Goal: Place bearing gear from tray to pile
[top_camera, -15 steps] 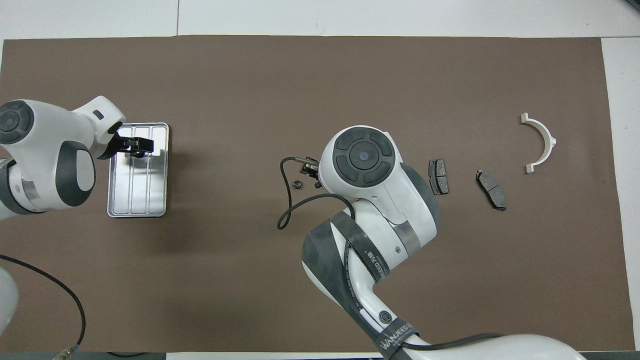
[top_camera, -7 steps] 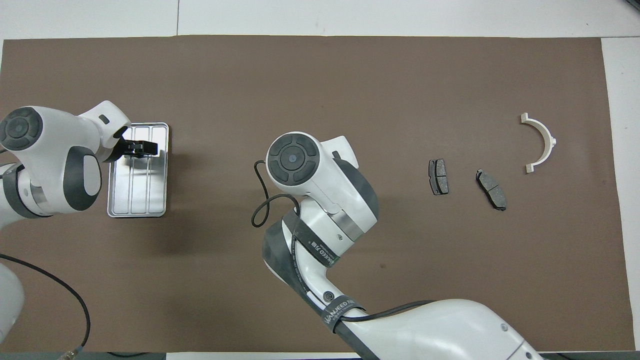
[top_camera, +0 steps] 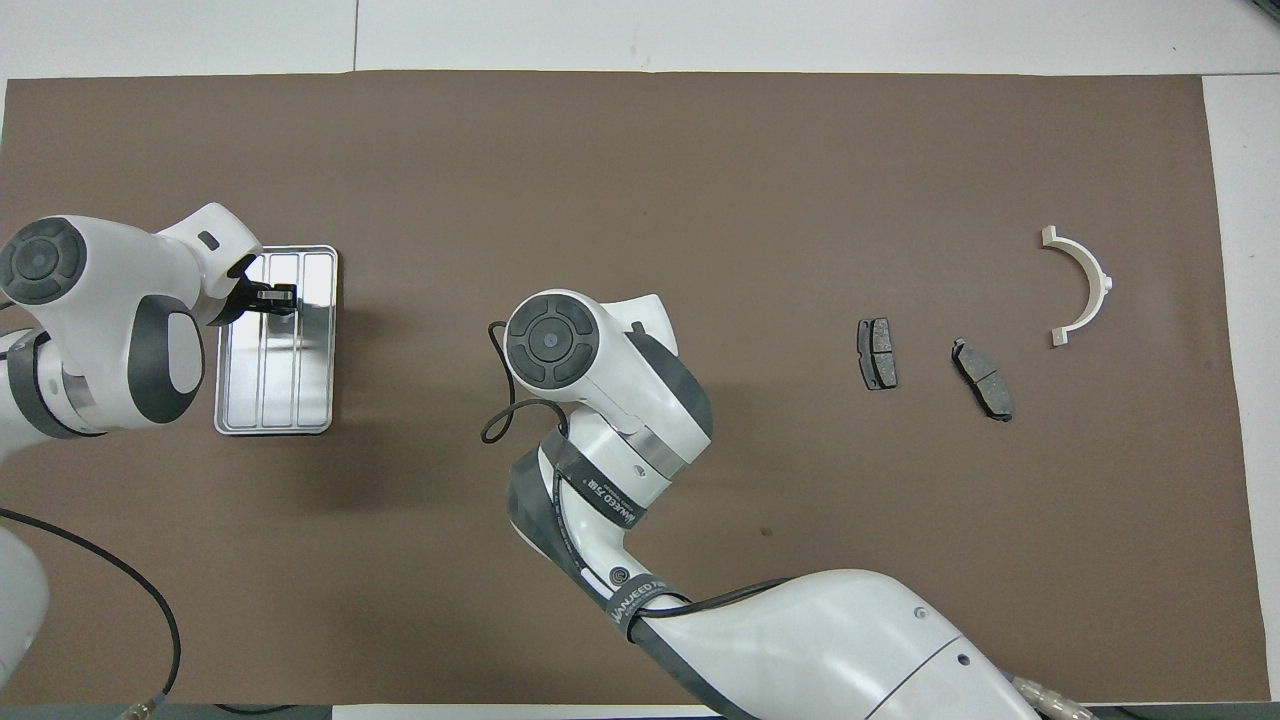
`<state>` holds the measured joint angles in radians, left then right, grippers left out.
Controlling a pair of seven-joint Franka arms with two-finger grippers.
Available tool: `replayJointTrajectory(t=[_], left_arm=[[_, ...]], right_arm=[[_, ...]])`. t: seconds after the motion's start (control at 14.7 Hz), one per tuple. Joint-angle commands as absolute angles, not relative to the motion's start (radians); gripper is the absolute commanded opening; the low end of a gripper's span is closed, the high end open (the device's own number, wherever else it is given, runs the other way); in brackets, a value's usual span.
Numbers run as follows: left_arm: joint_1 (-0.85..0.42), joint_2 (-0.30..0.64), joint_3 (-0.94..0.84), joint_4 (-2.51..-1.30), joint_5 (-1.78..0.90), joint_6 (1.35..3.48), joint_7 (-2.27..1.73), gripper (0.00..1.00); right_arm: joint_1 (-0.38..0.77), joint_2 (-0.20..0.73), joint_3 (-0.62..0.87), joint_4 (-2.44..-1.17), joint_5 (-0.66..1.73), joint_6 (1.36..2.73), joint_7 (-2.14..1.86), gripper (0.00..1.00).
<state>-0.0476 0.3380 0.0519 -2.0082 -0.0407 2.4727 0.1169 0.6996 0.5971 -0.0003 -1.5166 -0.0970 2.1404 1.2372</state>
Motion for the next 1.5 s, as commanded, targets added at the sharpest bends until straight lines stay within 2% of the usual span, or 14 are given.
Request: replayJointTrajectory(t=[0.0, 0.34, 0.55, 0.95, 1.29, 1.43], left_arm=[[-0.057, 0.336, 0.061, -1.975, -0.067, 2.436, 0.126, 0.0], [-0.057, 0.327, 0.061, -1.7, -0.078, 2.087, 0.088, 0.0], [-0.058, 0.321, 0.06, -1.651, -0.078, 2.031, 0.066, 0.0], [-0.109, 0.318, 0.054, -1.66, -0.067, 2.042, -0.069, 0.0], [-0.109, 0.304, 0.052, -1.706, -0.066, 2.095, -0.067, 0.0], [-0.107, 0.296, 0.052, -1.742, -0.066, 2.134, -0.063, 0.0]], right_arm=[[0.696, 0.611, -0.003, -1.544, -0.112, 2.216, 1.262, 0.98], [0.712, 0.629, -0.003, -1.555, -0.124, 2.234, 1.264, 0.96], [0.71, 0.629, -0.003, -1.559, -0.124, 2.244, 1.264, 0.92], [0.704, 0.63, -0.003, -1.566, -0.126, 2.261, 1.264, 0.55], [0.703, 0.632, -0.003, -1.571, -0.123, 2.263, 1.264, 0.0], [0.701, 0.63, -0.003, -1.571, -0.123, 2.261, 1.262, 0.0]])
